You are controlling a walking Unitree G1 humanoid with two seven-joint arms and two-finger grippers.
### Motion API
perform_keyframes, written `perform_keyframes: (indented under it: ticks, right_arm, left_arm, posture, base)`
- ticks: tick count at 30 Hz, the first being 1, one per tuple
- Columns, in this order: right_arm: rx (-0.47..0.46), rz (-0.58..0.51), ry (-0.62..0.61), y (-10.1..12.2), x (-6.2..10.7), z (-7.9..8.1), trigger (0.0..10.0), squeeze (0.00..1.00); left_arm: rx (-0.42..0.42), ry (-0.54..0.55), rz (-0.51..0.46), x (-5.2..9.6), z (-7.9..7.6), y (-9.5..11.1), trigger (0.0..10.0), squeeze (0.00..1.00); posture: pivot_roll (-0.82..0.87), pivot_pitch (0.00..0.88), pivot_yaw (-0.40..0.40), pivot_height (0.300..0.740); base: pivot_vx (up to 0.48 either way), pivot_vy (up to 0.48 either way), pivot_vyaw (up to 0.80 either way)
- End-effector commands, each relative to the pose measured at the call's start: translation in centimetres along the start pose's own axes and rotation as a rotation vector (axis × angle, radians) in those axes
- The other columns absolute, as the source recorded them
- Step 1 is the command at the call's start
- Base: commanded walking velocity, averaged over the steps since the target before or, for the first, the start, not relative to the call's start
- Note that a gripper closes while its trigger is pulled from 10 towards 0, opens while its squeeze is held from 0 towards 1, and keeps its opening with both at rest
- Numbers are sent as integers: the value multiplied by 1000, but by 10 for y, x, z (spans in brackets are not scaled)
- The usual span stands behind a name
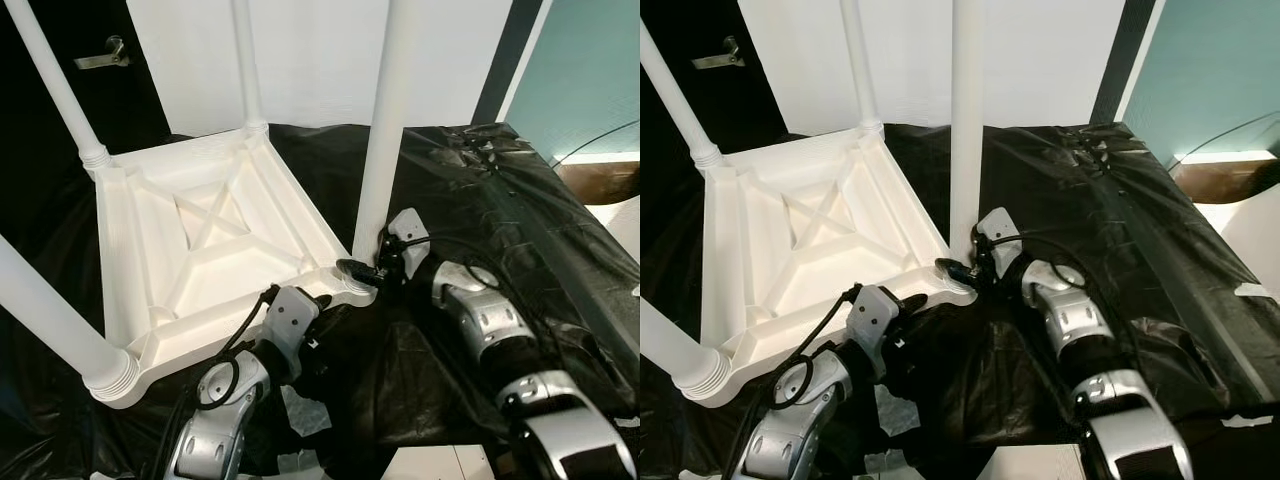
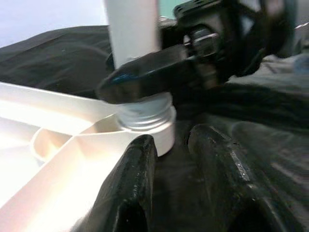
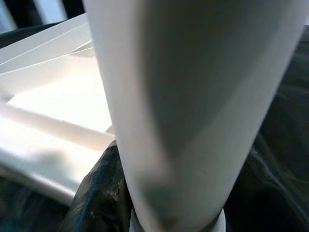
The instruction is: Building children table
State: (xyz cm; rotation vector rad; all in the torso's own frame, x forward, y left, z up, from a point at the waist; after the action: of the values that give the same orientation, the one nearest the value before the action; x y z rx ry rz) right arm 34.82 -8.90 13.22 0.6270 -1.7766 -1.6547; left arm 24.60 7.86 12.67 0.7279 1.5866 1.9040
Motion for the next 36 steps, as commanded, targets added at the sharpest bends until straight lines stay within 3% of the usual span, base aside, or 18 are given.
perform_keyframes:
  ticks: [1,13,26,27,28,29,36]
  right_arm:
    - [-77,86,-56,-23,1,5,10000,0]
    - [-212,67,-410,-28,8,23,10000,0]
    - [-214,47,-443,-21,10,24,10000,0]
    - [-202,30,-433,-19,11,24,10000,200]
    - [-202,30,-433,-19,11,24,10000,200]
    - [-201,11,-419,-17,13,24,10000,1000]
    - [-183,-59,-330,-7,23,16,10000,1000]
  left_arm:
    - [11,73,10,1,3,-1,10000,0]
    - [14,74,9,1,3,-1,10000,0]
    - [13,83,11,2,4,-1,10000,0]
    - [12,85,11,2,4,-1,10000,0]
    - [12,85,11,2,4,-1,10000,0]
    - [13,86,10,2,4,-1,10000,0]
    - [15,88,9,1,3,-2,10000,0]
  posture:
    - [116,34,-34,740]
    - [113,37,-38,740]
    - [121,31,-38,740]
    - [121,31,-41,740]
    - [121,31,-41,740]
    - [120,31,-42,740]
    - [114,24,-44,740]
  base:
    - [0,0,0]
    - [0,0,0]
    - [0,0,0]
    - [0,0,0]
    - [0,0,0]
    - [0,0,0]
    - [0,0,0]
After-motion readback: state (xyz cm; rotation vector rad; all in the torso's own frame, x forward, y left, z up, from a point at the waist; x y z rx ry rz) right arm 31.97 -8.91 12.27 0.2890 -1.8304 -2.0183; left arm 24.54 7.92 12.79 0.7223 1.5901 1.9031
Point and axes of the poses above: a point about 5 cm out from each wrist's last joint towards the gripper, its own x axis pointing back from the gripper into the wrist, its own y axis along the axis of the wrist's last joint, z = x × y, the point moved 1 cm from there along -x, pointing out of the wrist towards the gripper, and after that the axes turned 2 degrees about -x, right-handed, at the moved point
